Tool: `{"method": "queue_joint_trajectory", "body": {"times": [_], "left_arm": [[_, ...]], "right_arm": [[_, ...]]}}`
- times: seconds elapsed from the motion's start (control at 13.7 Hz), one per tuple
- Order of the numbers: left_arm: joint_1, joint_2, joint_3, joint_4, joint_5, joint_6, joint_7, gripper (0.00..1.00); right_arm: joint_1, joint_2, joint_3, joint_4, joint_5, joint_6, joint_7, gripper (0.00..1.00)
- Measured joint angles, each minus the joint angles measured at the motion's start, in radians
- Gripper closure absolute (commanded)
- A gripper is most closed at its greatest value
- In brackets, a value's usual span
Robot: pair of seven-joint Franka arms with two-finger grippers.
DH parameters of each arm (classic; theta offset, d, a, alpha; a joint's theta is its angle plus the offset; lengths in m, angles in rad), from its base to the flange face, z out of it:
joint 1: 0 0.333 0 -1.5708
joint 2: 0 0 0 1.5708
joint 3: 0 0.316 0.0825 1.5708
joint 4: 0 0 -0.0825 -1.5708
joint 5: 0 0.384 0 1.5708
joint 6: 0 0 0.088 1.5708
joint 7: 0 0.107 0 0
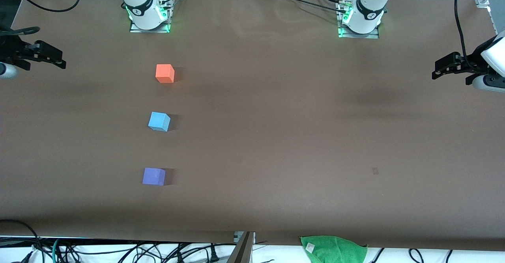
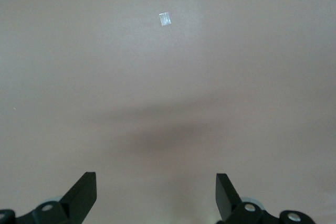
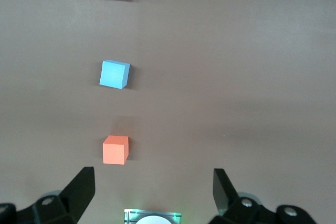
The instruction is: Place blue block between orange and purple blocks
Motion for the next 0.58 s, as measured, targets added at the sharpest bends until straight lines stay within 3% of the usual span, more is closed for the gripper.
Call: {"method": "queue_joint_trajectory", "body": {"times": [0.58], "left_arm": [[0.000, 0.000, 0.000, 0.000, 0.000, 0.000, 0.000, 0.00]], "right_arm": [[-0.001, 0.012, 0.007, -0.008, -0.005, 0.018, 0.000, 0.01]]}}
